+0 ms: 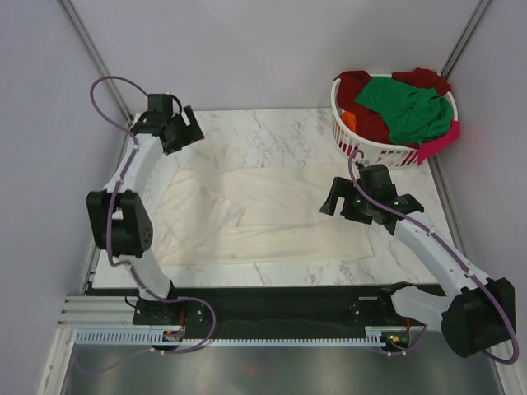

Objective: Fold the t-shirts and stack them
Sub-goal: Fold the tshirt

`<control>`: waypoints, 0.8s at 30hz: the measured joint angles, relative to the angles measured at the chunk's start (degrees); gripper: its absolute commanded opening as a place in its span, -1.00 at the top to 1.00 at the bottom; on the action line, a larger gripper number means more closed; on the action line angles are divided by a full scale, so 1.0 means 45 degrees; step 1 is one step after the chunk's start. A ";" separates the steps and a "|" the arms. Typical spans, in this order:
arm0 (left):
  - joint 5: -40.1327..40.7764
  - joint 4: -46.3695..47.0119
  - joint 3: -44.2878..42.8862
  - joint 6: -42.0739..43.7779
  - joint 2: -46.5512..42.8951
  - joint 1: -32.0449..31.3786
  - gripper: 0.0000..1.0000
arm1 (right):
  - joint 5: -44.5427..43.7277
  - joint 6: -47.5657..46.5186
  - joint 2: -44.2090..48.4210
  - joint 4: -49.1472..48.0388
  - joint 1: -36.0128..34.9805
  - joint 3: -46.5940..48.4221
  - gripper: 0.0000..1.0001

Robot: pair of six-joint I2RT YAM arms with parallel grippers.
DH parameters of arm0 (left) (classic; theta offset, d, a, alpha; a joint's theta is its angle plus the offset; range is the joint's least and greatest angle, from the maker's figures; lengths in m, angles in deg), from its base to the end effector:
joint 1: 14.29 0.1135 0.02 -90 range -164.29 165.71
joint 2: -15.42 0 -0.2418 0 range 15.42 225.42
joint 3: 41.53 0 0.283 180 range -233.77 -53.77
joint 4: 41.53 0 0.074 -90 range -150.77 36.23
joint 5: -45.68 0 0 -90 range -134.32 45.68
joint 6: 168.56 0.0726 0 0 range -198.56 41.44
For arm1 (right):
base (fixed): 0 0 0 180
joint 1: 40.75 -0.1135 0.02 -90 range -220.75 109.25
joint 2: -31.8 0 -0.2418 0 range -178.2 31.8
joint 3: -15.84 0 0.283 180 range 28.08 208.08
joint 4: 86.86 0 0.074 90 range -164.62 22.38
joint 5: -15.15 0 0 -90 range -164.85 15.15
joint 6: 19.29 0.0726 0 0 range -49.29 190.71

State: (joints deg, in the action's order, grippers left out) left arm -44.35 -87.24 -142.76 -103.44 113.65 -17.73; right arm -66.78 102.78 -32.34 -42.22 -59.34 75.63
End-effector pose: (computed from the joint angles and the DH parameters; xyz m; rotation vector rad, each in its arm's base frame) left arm 0.4441 -0.0267 0.2682 -0.4330 2.2889 -0.2501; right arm 0.2739 0.1029 0.1995 0.2275 2.4860 0.5584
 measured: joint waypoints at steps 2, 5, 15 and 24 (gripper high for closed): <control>-0.0792 0.0364 -0.1069 0.0306 0.1846 0.0500 -0.75 | 0.0078 -0.0112 0.0024 0.0068 -0.0005 -0.0058 -0.96; -0.1914 0.0763 -0.2472 0.0719 0.4303 0.1132 -0.73 | 0.0219 -0.0233 0.0131 0.0262 -0.0005 -0.0126 -0.96; -0.3215 0.1180 -0.6275 0.1472 0.7936 0.1229 -0.71 | 0.0238 -0.0617 0.0049 0.0515 -0.0010 -0.0131 -0.96; -0.3395 0.1331 -0.6722 0.1603 0.9122 0.1243 -0.51 | 0.0199 -0.0894 -0.0597 0.0510 -0.0010 -0.0131 -0.96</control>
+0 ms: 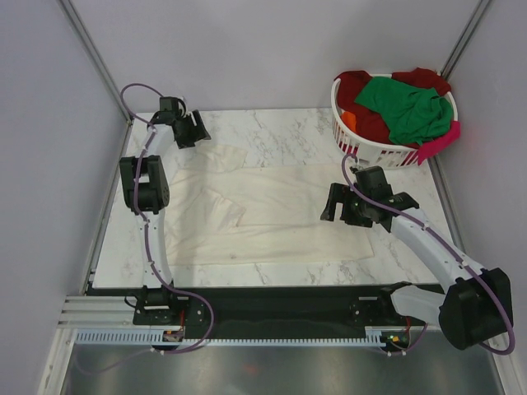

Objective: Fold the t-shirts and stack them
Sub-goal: Fold the tshirt

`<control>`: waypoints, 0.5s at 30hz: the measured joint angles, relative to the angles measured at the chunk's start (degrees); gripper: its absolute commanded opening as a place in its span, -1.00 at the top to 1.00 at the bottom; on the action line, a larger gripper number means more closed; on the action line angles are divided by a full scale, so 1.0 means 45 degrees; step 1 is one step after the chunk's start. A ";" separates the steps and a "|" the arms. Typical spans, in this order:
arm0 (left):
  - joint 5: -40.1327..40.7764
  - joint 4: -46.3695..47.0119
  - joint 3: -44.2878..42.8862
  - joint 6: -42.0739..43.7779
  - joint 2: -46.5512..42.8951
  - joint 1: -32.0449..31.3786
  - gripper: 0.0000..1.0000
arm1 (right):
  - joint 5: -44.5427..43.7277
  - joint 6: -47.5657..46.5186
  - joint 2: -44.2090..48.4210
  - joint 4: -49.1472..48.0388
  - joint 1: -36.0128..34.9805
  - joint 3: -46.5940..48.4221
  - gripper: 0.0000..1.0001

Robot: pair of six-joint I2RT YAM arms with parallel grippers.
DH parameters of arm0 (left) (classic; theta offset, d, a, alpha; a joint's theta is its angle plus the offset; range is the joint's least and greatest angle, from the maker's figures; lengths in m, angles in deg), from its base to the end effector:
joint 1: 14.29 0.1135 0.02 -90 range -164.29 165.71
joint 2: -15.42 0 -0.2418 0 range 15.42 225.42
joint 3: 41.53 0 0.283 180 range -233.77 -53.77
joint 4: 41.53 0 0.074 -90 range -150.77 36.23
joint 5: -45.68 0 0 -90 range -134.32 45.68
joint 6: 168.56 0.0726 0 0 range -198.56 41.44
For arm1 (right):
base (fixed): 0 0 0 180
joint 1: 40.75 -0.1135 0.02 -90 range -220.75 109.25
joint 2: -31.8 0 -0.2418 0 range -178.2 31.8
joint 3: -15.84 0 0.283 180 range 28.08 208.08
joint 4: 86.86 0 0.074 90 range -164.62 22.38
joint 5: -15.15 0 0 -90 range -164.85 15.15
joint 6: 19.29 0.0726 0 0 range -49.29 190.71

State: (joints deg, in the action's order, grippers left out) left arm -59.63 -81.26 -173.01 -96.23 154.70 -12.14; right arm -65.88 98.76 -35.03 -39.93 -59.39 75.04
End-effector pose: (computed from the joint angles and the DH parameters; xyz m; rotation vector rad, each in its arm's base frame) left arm 0.5812 0.0026 0.1266 -0.2903 2.3915 -0.4466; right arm 0.2710 0.1034 0.1795 0.1476 2.5834 0.5138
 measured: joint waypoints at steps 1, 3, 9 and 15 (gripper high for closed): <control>-0.0034 -0.0039 0.0000 -0.0005 0.0112 0.0005 -0.46 | -0.0010 -0.0019 -0.0015 -0.0010 0.0000 -0.0010 -0.96; -0.0180 -0.0044 0.0000 -0.0068 0.0262 0.0005 -0.43 | -0.0019 -0.0097 -0.0024 -0.0102 0.0000 -0.0092 -0.96; -0.1025 -0.0019 -0.0121 -0.0476 0.0534 -0.0010 -0.14 | -0.0073 -0.0214 -0.0058 -0.0083 0.0000 -0.0432 -0.96; -0.1399 -0.0039 -0.0369 -0.0874 0.0806 -0.0131 0.95 | -0.0112 -0.0291 -0.0044 -0.0087 0.0000 -0.0529 -0.96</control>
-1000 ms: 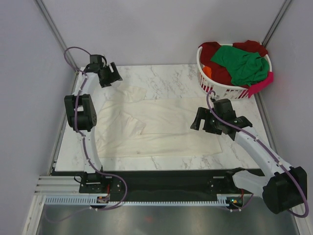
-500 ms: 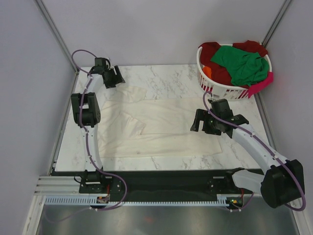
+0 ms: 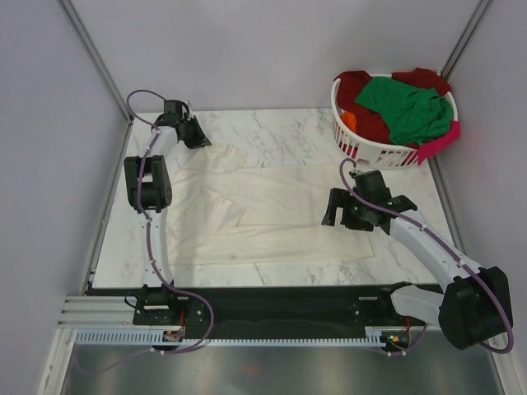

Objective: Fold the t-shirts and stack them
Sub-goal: Fold the tshirt

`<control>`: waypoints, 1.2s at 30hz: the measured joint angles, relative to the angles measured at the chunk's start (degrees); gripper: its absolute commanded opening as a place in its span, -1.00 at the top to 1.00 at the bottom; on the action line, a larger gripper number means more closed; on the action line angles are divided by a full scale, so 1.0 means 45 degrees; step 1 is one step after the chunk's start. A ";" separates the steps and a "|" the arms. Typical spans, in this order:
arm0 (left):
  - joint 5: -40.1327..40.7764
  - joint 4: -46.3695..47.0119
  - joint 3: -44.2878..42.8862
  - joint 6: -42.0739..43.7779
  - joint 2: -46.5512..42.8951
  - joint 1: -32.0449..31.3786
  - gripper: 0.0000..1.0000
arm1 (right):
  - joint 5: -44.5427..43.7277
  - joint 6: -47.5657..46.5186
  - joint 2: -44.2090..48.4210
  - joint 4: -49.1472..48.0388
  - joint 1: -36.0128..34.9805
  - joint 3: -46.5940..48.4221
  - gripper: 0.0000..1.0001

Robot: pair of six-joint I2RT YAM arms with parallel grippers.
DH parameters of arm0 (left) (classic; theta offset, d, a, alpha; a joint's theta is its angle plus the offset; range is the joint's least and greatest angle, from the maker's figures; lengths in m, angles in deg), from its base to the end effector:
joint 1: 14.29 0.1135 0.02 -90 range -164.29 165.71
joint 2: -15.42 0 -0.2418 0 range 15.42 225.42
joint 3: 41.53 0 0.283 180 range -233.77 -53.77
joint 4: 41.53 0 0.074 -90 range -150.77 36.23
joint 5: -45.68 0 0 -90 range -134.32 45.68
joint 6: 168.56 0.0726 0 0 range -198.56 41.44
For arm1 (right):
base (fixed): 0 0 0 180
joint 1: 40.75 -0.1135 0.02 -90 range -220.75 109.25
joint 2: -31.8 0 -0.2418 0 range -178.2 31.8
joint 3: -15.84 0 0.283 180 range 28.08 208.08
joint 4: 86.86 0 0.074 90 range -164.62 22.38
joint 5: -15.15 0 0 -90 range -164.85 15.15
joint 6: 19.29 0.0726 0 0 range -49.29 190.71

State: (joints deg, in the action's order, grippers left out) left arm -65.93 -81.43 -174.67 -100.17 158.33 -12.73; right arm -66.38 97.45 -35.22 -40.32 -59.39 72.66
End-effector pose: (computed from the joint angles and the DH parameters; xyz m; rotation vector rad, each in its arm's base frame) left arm 0.5839 -0.0108 0.1034 -0.3230 2.4288 -0.6156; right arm 0.2658 0.1009 0.1641 0.1273 2.6182 0.4810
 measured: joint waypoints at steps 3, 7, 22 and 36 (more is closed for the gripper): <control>-0.0180 -0.0034 -0.0267 0.0005 0.0175 -0.0068 0.95 | 0.0000 -0.0010 0.0000 0.0000 0.0000 0.0000 -0.96; -0.0267 -0.0102 -0.0602 0.0019 0.0180 -0.0131 0.95 | 0.0000 -0.0010 0.0000 0.0000 0.0000 0.0000 -0.96; -0.0865 -0.0262 0.4881 0.0942 -0.7407 -0.0151 0.95 | -0.0345 -0.0053 -0.0811 -0.0136 0.0000 0.1739 -0.96; 0.0005 -0.2705 1.4178 0.1307 -1.7554 -0.0199 0.95 | -0.1676 0.0000 -0.2254 0.0102 0.0000 0.4109 -0.96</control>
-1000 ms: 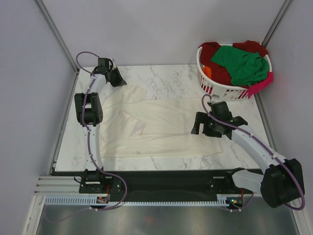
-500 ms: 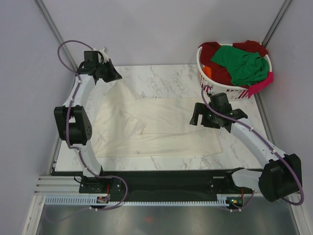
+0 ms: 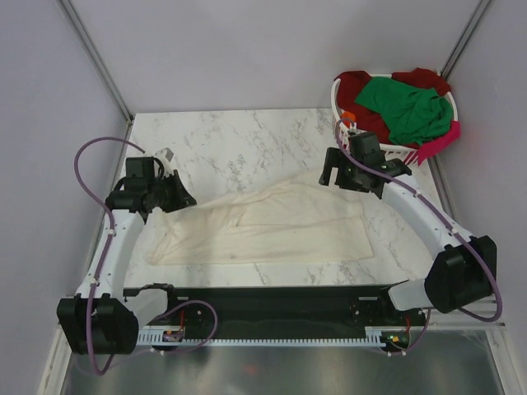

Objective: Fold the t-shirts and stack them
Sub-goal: Fold the tshirt

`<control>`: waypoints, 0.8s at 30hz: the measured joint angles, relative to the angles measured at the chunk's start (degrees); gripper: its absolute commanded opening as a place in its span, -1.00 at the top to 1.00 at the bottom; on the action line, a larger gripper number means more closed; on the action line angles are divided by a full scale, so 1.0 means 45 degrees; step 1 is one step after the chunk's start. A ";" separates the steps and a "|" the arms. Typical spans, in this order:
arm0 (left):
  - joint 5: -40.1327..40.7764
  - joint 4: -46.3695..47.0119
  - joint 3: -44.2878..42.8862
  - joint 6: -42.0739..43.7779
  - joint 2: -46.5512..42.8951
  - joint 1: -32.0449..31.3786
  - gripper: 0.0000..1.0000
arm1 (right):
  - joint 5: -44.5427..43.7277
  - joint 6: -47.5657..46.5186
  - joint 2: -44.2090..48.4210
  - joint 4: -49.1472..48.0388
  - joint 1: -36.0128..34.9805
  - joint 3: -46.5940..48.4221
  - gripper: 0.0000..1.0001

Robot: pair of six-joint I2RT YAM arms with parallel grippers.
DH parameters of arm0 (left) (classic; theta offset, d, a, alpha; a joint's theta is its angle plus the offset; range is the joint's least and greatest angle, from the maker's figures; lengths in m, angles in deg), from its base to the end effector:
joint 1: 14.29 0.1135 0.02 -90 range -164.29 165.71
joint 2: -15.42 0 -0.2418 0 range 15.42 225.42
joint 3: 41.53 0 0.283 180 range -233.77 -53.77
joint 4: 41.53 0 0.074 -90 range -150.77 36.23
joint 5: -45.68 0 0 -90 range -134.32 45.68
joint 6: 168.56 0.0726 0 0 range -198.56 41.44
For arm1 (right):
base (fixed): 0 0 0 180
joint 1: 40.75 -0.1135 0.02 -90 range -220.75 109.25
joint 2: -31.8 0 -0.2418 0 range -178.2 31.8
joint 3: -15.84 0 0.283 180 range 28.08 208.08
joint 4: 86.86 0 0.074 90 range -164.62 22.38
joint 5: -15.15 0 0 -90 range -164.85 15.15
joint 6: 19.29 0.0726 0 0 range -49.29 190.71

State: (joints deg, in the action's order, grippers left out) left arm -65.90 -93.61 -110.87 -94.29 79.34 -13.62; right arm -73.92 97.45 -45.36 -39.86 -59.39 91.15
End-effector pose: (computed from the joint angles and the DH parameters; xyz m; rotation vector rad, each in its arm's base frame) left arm 0.2928 -0.0233 0.2545 -0.1611 2.3812 -0.5735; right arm 0.3271 0.1116 0.2297 0.1662 2.4534 0.3745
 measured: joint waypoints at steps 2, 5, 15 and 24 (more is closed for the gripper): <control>0.0136 -0.0461 0.0597 -0.0223 -0.0306 0.0000 0.95 | -0.0350 0.0010 -0.0767 0.0146 0.0000 0.0976 -0.96; 0.0141 -0.1035 0.1185 -0.0568 -0.0189 0.0000 0.95 | -0.0986 0.0005 -0.2079 0.0223 0.0024 0.2531 -0.96; 0.0223 -0.1452 0.1472 -0.1064 0.1137 0.0000 0.95 | -0.3041 -0.0325 -0.8233 0.0758 0.0466 0.7436 -0.92; 0.0126 -0.1438 0.1642 -0.1083 0.0855 0.0000 0.95 | -0.4391 -0.0486 -1.1060 0.1273 0.0228 1.0112 -0.79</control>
State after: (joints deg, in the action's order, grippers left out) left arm -65.34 -100.07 -103.48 -99.16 83.18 -13.62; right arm -93.68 95.26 -95.13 -34.13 -58.36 136.65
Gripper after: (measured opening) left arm 0.032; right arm 0.905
